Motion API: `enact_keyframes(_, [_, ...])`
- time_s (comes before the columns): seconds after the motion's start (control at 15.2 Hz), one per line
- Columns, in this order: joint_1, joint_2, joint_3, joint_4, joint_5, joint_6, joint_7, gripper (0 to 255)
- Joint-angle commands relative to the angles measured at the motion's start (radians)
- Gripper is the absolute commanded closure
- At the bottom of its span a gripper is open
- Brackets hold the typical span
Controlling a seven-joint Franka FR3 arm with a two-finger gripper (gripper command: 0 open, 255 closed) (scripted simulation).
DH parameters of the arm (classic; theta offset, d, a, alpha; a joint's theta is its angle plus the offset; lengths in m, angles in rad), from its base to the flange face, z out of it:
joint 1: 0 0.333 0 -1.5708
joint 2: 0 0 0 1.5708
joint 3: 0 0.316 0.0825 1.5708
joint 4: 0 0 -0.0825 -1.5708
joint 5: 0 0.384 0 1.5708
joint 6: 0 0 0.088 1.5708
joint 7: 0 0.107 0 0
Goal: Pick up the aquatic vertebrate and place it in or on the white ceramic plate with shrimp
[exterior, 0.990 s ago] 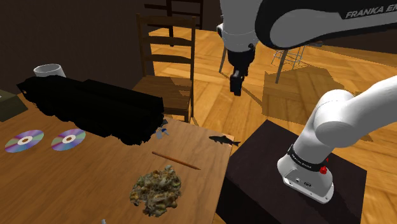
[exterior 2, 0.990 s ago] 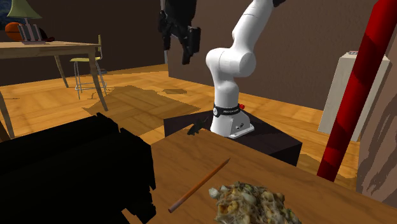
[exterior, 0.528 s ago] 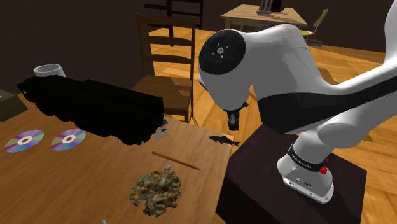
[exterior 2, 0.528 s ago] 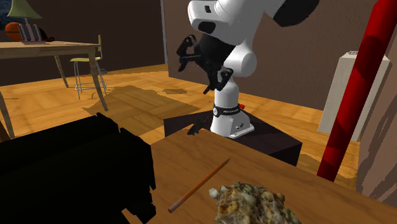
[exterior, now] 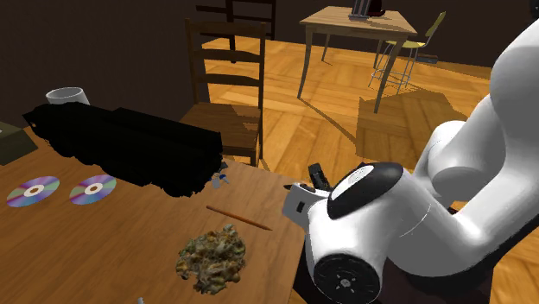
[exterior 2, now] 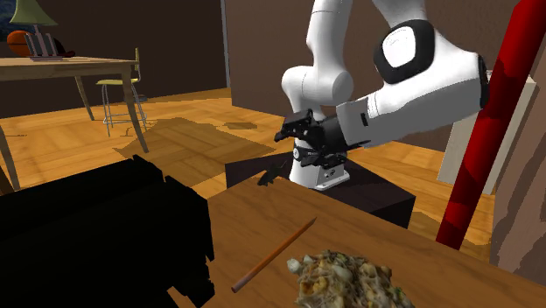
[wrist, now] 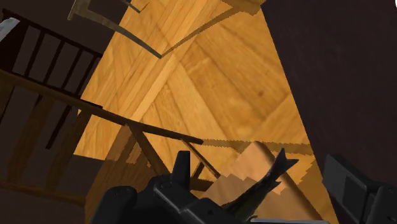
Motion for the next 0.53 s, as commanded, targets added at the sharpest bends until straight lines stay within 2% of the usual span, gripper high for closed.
enact_keyframes(0.0, [-0.046, 0.168, 0.125, -0.006, -0.124, -0.056, 0.101, 0])
enact_keyframes(0.07, [-0.045, 0.2, 0.135, -0.007, -0.145, -0.071, 0.121, 0])
enact_keyframes(0.46, [-0.05, 0.145, 0.085, -0.083, -0.161, 0.02, 0.098, 0])
